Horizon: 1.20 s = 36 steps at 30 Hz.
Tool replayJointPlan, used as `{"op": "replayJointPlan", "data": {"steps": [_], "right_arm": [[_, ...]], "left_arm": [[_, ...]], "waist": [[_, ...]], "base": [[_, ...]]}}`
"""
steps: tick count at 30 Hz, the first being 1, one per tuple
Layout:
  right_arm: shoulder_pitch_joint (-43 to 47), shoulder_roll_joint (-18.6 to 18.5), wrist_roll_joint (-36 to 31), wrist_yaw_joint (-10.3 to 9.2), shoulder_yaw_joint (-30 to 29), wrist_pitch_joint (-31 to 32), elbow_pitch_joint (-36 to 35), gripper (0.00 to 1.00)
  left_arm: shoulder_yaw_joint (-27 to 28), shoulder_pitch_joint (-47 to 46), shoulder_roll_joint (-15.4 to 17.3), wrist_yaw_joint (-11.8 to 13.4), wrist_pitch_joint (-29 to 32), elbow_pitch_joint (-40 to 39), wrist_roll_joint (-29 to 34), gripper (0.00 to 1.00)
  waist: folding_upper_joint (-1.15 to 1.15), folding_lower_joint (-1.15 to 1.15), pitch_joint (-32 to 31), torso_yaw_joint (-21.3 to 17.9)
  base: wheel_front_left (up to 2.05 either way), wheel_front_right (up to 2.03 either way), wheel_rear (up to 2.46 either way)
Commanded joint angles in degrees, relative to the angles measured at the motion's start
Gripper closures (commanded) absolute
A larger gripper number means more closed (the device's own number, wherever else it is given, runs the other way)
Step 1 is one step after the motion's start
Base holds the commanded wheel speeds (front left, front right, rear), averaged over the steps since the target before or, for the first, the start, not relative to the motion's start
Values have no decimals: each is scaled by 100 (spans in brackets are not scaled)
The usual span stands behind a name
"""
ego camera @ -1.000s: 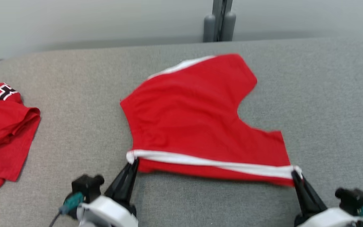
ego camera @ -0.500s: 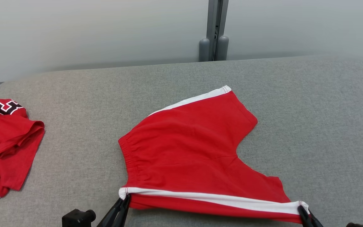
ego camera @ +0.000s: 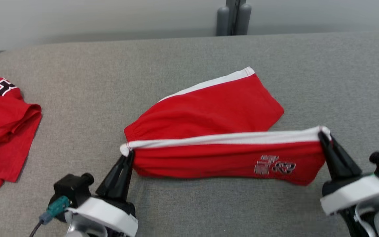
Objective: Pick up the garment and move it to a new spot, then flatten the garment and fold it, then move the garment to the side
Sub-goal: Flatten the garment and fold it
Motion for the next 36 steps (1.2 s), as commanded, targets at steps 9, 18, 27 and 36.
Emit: {"op": "replayJointPlan", "data": {"steps": [9, 18, 27, 36], "right_arm": [[-2382, -788, 470, -2, 611, -433, 1321, 100], [-4254, -1137, 1010, -3, 1596, -615, 3150, 100], [-4947, -1180, 1471, -2, 2405, -975, 4138, 68], [-4739, -1102, 1490, -2, 2510, -1394, 3999, 0]], "left_arm": [[52, -1227, -168, -213, -19, 256, -107, 100], [-71, -2097, -362, -445, -177, 880, -40, 100], [-353, -2561, -409, -693, -144, 1457, 45, 58], [-327, -2134, -381, -348, -611, 1567, 250, 0]], "waist": [[0, 0, 1179, 530], [0, 0, 1671, 846], [0, 0, 1794, 971], [0, 0, 1528, 733]], "base": [[0, 0, 0], [0, 0, 0], [0, 0, 0], [0, 0, 0]]}}
